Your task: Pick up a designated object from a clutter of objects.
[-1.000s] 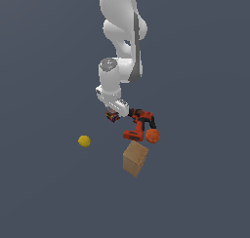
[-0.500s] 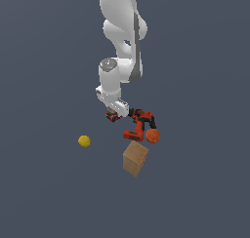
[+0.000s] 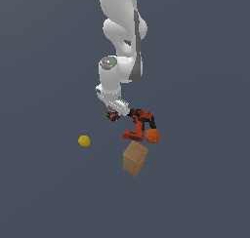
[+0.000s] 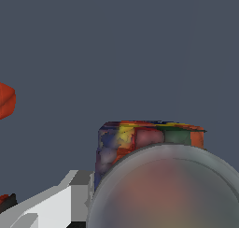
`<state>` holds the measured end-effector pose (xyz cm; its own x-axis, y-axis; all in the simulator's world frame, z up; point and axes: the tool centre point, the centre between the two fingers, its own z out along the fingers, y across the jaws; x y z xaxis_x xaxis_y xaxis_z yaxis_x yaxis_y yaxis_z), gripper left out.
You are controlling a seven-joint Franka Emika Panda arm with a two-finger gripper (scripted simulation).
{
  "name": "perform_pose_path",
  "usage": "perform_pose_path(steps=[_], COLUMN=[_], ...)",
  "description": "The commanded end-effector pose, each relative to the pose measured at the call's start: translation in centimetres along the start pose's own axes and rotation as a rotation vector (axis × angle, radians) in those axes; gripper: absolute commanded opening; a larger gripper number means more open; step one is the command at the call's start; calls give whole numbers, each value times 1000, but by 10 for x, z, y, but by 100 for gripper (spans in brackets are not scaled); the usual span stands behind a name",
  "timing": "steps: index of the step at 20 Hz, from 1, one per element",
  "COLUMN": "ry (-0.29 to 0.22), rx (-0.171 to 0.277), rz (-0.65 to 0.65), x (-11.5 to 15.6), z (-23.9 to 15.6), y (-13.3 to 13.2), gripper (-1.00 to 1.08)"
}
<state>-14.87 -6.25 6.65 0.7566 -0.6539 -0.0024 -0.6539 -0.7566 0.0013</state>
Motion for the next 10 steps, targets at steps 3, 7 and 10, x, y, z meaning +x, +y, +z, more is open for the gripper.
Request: perform_pose_path(steps=[3,7,10], ry=[3,3,4], rx=[1,1,0], rz=[0,0,1], x=[2,3,4], z=[-16,-37,-56], y=[-4,-8,-13], gripper=[-100,-100,-100])
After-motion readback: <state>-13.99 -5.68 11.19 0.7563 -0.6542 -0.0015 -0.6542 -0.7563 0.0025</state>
